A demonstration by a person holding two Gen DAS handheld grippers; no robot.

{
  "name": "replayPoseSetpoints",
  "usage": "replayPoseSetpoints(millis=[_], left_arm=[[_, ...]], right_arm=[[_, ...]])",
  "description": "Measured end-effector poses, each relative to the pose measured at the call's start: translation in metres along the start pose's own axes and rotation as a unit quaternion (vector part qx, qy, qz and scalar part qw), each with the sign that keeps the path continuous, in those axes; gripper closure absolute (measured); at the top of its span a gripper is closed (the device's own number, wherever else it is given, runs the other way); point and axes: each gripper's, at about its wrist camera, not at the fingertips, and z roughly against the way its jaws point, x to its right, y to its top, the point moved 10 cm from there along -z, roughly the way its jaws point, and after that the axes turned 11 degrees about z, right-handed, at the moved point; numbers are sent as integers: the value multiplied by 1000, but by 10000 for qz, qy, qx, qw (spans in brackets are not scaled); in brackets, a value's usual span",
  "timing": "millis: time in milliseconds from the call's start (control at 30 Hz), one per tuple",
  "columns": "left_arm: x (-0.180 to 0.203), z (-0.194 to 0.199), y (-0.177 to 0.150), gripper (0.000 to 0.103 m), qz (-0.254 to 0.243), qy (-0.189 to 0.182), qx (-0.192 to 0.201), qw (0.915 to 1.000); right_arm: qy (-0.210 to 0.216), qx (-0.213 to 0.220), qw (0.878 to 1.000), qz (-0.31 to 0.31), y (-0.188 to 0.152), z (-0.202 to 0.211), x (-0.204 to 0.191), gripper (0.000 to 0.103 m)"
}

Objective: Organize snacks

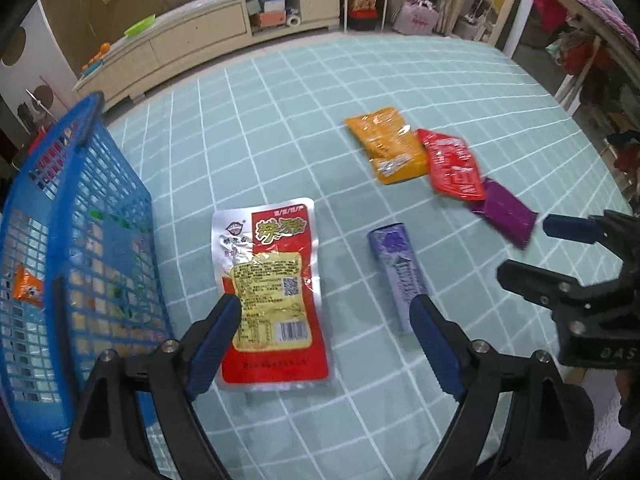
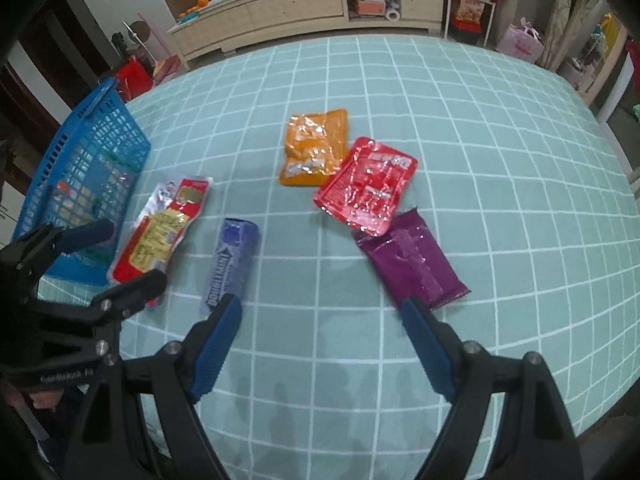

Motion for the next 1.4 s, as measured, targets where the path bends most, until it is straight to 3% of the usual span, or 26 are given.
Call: replayPoseSetpoints(millis=[300,533,700,933,1100,1400], left_arm=[[-22,-43,1,18,274,169,-379,9988],[-40,-65,-1,18,674,31,-634,9957],[-25,-63,-10,18,456,-273,-765,9957],[-5,-53,-9,19,468,-408,-529,9967],[-14,-44,1,18,533,-109,-290,9981],[-42,-71,11,18,808,88,-618,9948]], right_arm=[[147,1,9998,-98,1,-17,10,17],[207,13,9997,-113,2,-20,11,17],[216,19,9997,-142,0,-21,13,17],[277,-23,9995,-157,-1,-23,9,17],[340,-14,9993,-178,-1,-22,10,17],[470,41,9988,-146,7,-27,1,17]])
